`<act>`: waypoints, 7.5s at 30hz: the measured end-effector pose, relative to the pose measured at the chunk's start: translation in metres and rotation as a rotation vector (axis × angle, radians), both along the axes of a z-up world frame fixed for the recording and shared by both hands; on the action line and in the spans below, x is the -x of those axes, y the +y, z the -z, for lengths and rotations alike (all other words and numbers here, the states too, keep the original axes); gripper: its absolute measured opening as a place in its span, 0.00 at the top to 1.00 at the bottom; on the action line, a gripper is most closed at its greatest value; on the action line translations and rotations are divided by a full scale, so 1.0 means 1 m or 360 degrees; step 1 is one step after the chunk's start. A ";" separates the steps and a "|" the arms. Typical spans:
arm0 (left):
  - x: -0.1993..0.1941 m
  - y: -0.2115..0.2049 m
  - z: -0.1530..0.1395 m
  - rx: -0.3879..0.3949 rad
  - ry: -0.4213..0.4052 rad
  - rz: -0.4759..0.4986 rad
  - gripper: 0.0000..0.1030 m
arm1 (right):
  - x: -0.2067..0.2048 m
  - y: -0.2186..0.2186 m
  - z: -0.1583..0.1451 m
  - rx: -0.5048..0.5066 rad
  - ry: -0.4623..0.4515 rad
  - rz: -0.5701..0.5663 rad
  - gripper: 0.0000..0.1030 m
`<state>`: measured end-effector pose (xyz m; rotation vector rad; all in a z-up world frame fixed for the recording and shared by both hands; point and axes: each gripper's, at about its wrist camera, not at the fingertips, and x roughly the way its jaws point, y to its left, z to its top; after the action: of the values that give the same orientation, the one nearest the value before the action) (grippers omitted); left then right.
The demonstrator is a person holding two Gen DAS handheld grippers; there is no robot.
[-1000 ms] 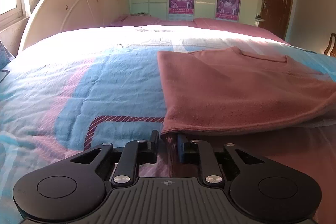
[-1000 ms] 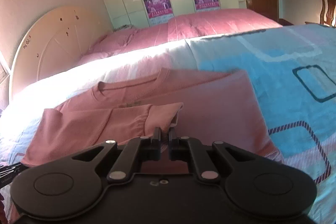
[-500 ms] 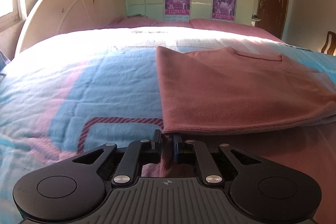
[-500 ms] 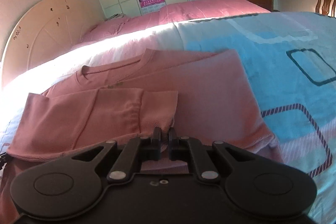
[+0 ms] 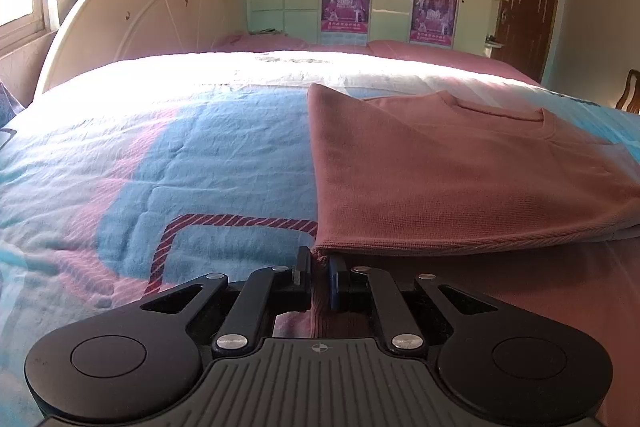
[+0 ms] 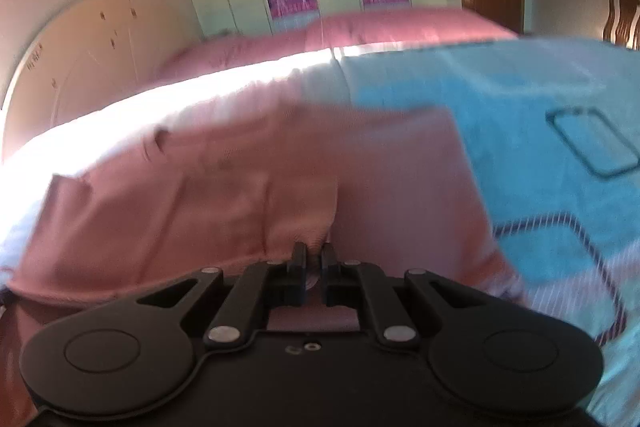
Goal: Fold small clothes
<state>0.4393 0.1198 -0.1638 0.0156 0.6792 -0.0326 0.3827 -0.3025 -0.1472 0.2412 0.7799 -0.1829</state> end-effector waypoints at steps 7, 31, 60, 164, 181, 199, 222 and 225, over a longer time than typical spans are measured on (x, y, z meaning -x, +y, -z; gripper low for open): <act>0.008 0.006 -0.008 -0.0038 0.0014 0.0046 0.76 | 0.009 -0.004 0.001 0.0001 -0.0001 0.0046 0.78; -0.060 -0.080 -0.024 -0.0012 -0.0065 0.0255 0.53 | -0.020 0.003 -0.011 0.0112 -0.0059 0.0011 0.71; -0.166 -0.043 -0.009 -0.0071 0.0028 0.0053 0.41 | -0.117 0.062 0.016 0.0161 0.0055 -0.0142 0.69; 0.214 0.042 0.001 0.0747 0.0363 -0.0042 0.41 | 0.284 -0.084 -0.002 -0.0658 0.0117 0.0181 0.54; 0.243 0.031 0.031 0.1083 0.0317 -0.0103 0.96 | 0.300 -0.087 0.021 -0.1147 0.0064 0.0005 0.92; 0.242 0.042 0.001 0.1214 0.0026 -0.0194 0.96 | 0.294 -0.092 -0.030 -0.0968 -0.0185 -0.0152 0.93; -0.090 0.013 -0.046 0.1210 0.0031 -0.0087 0.96 | -0.007 -0.147 -0.046 -0.0884 -0.0199 0.0136 0.93; -0.123 0.010 -0.029 0.1188 0.0080 -0.0069 0.96 | -0.035 -0.157 -0.025 -0.0932 -0.0150 0.0179 0.93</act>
<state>0.5624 0.1301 -0.1352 -0.7190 0.6842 -0.2433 0.4173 -0.4591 -0.1222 0.8434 0.7119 -0.0438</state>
